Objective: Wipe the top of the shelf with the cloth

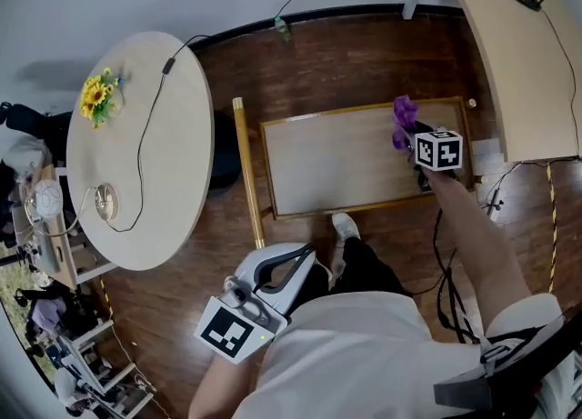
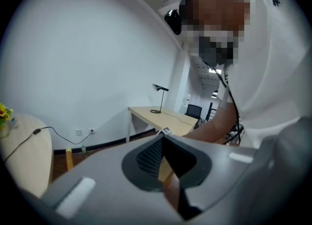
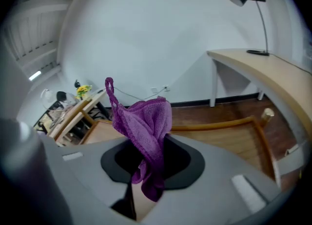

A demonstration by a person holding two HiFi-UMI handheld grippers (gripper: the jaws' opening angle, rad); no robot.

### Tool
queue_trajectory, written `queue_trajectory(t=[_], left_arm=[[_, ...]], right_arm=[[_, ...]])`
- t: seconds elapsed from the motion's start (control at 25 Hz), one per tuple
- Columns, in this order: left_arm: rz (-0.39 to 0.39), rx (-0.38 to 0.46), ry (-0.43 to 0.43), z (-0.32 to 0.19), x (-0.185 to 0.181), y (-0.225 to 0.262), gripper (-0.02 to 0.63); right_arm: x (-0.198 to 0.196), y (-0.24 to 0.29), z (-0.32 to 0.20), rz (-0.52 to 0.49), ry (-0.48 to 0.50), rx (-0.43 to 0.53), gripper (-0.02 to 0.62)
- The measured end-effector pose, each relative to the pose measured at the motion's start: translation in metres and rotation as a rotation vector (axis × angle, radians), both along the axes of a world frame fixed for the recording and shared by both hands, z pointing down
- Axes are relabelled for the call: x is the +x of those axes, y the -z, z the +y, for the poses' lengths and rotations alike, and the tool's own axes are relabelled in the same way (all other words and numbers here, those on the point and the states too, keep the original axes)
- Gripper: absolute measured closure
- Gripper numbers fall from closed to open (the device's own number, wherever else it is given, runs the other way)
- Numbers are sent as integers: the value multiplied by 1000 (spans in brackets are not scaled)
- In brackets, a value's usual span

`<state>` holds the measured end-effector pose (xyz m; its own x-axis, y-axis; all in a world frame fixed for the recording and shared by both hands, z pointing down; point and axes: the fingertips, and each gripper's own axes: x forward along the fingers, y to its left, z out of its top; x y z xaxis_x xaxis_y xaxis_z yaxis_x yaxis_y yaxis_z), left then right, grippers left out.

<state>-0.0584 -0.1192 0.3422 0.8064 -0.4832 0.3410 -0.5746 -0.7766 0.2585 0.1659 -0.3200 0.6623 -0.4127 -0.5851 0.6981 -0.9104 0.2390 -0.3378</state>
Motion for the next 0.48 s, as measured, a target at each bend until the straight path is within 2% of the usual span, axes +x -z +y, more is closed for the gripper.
queue_trajectory(t=[0.28, 0.48], left_arm=[[-4, 19, 82, 11, -28, 8, 588], [-20, 5, 161, 21, -54, 5, 588]], right_arm=[[-215, 14, 32, -190, 309, -37, 494], [-323, -1, 44, -269, 420, -91, 494]])
